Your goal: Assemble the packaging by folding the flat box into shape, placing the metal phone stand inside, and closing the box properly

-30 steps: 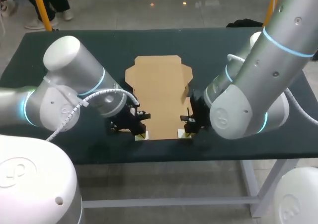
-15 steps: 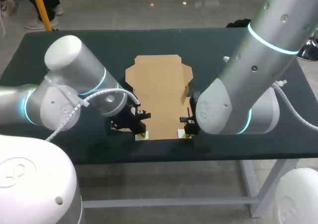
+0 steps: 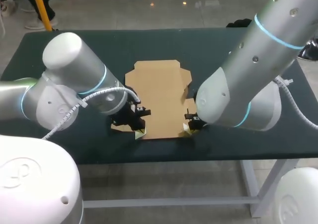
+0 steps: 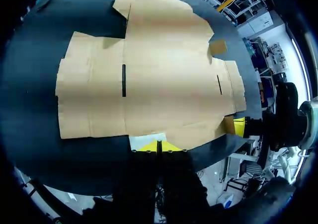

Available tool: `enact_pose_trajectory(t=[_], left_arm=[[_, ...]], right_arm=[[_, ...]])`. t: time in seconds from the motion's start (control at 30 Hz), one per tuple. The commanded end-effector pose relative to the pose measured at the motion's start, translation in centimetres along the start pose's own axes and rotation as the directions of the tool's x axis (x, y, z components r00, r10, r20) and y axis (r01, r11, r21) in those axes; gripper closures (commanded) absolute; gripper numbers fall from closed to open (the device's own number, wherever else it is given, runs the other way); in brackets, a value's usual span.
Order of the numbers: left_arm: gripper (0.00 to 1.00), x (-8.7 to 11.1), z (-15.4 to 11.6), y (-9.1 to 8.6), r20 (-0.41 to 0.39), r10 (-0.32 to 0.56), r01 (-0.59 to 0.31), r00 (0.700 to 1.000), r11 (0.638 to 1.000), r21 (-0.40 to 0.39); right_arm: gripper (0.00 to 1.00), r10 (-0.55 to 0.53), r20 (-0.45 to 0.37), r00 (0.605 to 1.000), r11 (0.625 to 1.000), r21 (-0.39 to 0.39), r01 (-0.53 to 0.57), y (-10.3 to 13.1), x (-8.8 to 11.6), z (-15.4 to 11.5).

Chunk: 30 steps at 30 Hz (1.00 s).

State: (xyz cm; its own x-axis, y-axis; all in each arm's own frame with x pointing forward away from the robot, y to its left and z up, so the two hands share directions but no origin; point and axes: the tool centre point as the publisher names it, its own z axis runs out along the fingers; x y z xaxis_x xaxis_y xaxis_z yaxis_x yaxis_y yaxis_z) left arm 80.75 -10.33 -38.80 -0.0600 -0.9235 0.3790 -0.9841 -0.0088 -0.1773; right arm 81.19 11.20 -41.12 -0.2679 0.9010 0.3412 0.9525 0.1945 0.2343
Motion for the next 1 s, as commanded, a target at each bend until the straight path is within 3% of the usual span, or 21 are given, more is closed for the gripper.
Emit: enact_pose_trajectory(t=[0.03, 0.57, 1.0], left_arm=[[1.00, 0.1, -1.5, 0.1, 0.010, -0.001, 0.001, 1.000, 1.000, 0.010], [1.00, 0.2, -4.6, -1.5, -0.060, 0.030, -0.026, 0.998, 0.998, 0.060], [1.00, 0.0, -6.4, -4.4, -0.140, 0.056, -0.051, 0.989, 0.998, 0.043]], right_arm=[[1.00, -0.021, -0.241, 0.970, 1.000, 0.016, 0.026, 0.7, -1.2, -2.5], [1.00, -0.115, -0.410, 0.905, 0.992, 0.007, 0.129, 3.1, -3.2, -5.6], [1.00, -0.130, -0.459, 0.879, 0.988, 0.009, 0.151, 6.4, -5.3, -7.7]])
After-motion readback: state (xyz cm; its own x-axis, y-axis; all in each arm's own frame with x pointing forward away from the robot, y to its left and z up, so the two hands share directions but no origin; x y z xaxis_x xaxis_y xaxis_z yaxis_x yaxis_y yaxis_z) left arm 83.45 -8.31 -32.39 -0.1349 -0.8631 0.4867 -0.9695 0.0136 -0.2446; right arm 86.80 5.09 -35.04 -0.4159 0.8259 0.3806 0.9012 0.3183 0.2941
